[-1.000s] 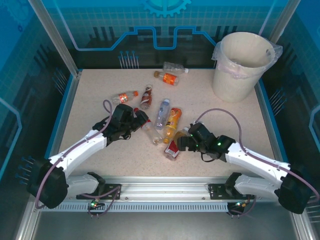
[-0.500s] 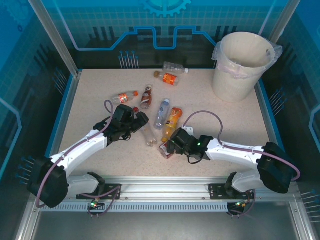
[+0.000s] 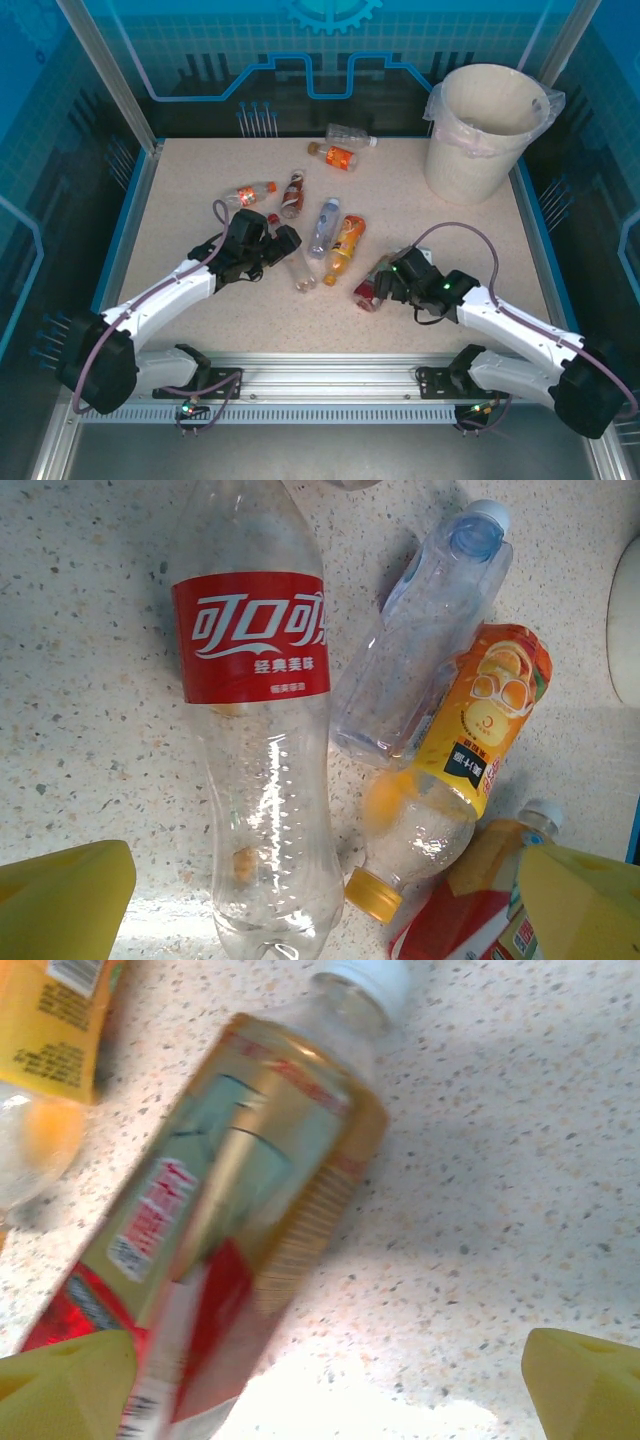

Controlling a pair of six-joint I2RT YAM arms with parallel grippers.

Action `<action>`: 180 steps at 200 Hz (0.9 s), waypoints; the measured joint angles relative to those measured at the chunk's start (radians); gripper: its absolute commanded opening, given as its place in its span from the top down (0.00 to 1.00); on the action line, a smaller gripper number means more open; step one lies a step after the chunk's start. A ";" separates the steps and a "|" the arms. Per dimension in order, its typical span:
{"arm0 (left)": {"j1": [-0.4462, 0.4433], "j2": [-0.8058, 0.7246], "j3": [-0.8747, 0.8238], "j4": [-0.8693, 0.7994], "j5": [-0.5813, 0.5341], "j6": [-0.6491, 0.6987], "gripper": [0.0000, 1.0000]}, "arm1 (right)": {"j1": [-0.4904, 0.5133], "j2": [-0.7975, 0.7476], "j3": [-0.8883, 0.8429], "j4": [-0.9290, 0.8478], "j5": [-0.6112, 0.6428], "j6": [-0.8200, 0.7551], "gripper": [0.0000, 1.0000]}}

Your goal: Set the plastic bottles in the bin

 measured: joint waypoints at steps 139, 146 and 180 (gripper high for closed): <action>0.000 0.093 -0.049 0.082 0.035 -0.013 0.01 | 0.046 0.293 0.041 0.060 -0.004 0.080 0.07; 0.000 0.096 -0.056 0.088 0.035 -0.021 0.01 | 0.046 0.293 0.039 0.062 0.002 0.063 0.09; 0.000 0.102 -0.062 0.099 0.033 -0.030 0.01 | 0.038 0.265 0.002 0.091 0.006 -0.036 0.21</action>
